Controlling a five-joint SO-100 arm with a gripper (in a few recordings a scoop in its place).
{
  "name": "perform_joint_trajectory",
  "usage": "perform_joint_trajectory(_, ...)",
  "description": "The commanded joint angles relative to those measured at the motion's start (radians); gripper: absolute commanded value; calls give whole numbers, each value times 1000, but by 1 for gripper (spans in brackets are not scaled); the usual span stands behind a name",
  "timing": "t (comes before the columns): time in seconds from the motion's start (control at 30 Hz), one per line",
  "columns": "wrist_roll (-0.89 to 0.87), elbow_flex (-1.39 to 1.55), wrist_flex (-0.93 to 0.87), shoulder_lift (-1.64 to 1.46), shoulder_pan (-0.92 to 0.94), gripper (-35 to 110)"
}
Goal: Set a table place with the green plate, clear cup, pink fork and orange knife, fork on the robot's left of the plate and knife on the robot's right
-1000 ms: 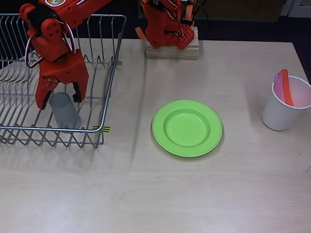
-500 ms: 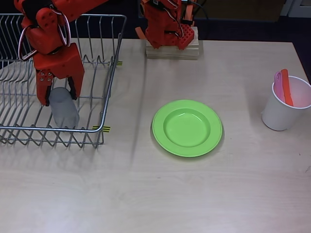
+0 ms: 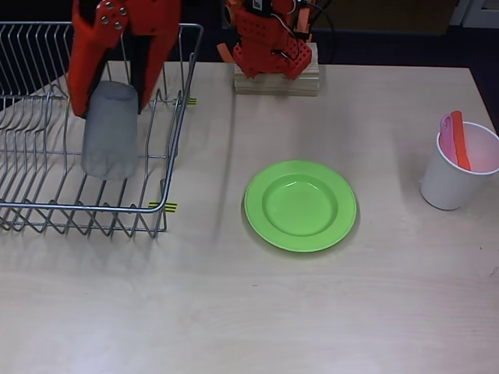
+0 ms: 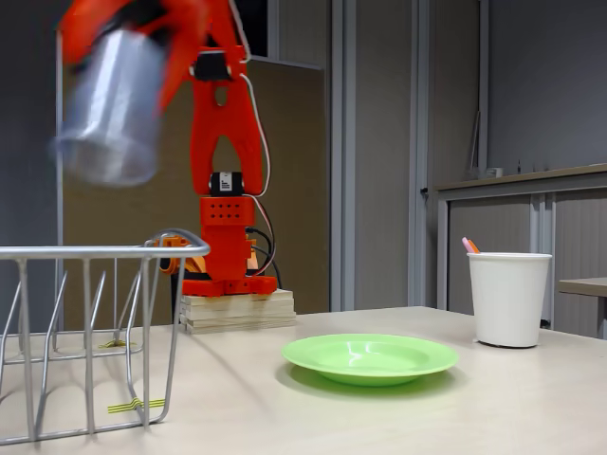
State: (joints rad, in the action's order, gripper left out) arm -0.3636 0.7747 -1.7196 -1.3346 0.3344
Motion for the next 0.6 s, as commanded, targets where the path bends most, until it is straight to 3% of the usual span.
perform_joint_trajectory(0.0, -63, -29, 31, -49, -117, 21)
perform_joint_trajectory(0.37, -391, -307, 107, 360, -397, 21)
perform_joint_trajectory(0.57, -568, -476, 64, 597, -494, 22)
